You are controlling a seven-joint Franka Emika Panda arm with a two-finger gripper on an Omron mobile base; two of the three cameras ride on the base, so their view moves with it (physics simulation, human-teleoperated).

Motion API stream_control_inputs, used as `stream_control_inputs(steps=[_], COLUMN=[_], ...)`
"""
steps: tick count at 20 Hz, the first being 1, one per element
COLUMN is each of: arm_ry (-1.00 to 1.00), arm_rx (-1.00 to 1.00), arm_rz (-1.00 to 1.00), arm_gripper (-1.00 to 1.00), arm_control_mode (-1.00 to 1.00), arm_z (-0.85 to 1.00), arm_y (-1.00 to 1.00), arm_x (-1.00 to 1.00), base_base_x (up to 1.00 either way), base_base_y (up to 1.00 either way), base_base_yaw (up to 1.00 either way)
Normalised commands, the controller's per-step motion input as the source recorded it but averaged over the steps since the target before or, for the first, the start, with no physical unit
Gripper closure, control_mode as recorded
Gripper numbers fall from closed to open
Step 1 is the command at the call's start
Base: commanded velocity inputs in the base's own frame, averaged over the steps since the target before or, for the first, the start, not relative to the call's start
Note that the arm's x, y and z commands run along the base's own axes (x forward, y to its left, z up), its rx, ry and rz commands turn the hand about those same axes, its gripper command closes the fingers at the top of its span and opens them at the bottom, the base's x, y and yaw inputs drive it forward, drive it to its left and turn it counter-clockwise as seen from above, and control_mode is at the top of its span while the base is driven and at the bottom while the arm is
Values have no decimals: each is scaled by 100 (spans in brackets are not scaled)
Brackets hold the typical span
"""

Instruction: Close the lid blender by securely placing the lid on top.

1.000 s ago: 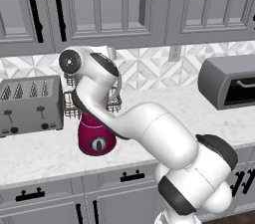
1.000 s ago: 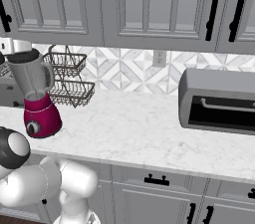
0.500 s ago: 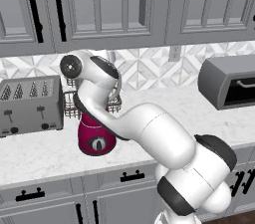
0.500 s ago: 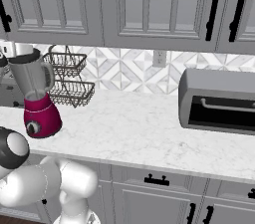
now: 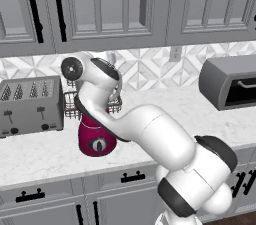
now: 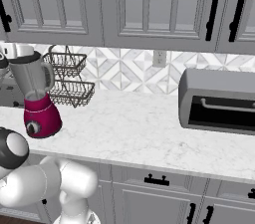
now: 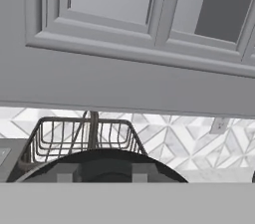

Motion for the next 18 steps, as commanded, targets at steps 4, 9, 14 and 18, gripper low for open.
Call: stream_control_inputs(steps=[4, 9, 14, 18], arm_ry=[0, 0, -3, -4], arm_rx=[0, 0, 0, 1], arm_rz=[0, 2, 5, 5], arm_gripper=[-100, -100, -100, -100], arm_control_mode=[-100, -100, -100, -100], arm_z=[0, 10, 43, 37], arm_y=[0, 0, 0, 0], arm_x=[4, 0, 0, -9], base_base_x=[0, 0, 0, 0], base_base_y=[0, 0, 0, 0], base_base_yaw=[0, 0, 0, 0])
